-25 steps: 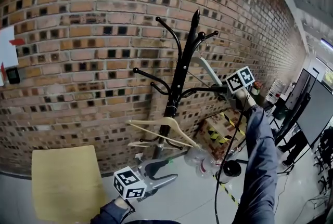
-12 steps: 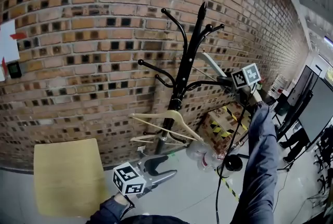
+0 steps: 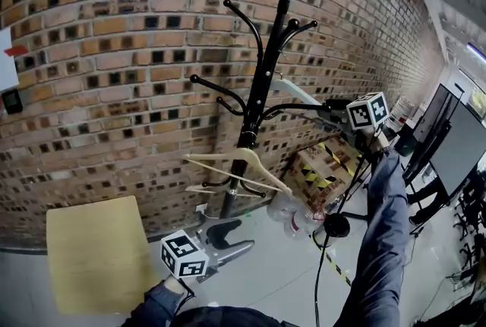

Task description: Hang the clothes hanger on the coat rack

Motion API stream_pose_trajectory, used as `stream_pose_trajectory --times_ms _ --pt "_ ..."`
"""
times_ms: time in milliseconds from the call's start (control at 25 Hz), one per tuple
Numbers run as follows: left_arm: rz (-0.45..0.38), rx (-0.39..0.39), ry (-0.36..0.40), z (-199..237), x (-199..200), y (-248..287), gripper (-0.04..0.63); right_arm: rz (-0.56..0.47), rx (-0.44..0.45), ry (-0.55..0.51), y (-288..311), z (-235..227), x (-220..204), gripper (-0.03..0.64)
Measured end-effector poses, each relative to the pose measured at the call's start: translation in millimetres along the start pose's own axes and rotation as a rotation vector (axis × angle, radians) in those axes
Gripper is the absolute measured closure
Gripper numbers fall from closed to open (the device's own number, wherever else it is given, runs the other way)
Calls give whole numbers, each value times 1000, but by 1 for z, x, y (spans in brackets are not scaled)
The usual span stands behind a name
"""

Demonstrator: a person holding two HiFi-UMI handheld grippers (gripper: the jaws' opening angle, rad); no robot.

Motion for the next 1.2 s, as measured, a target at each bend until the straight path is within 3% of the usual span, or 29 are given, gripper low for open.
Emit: stream_pose_trajectory --times_ms 200,440,600,720,760,840,1000,1200 --pt "15 -25 -9 -6 -5 7 330 -71 -25 2 -5 22 -17 387" --pt "37 -18 -34 -9 -20 7 330 -248 -50 113 -22 63 -63 388" --pt "36 -4 -82 -7 -36 1 330 -313 -127 147 -24 119 -117 400" --pt "27 8 -109 -3 -50 -6 331 -399 -165 211 -24 177 -164 493" --pt "28 15 -115 -2 -54 -8 331 -417 -149 247 -23 202 -174 494" --pt "39 32 -122 1 -64 -14 330 -418 -105 307 -17 252 -189 494" --pt "56 62 -143 5 -83 -27 331 -338 -112 290 -1 324 -221 494" --pt "55 79 -176 1 -97 -35 331 -302 -172 253 -3 366 -234 518"
Point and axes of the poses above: the fingertips, and each gripper's own axes: y forward along the fingers, z to its left, x out of its top, the point moved 5 cm from there along -y, backward along the fingers, and after that the axes turned 11 degrees about z, right-handed, at the moved point
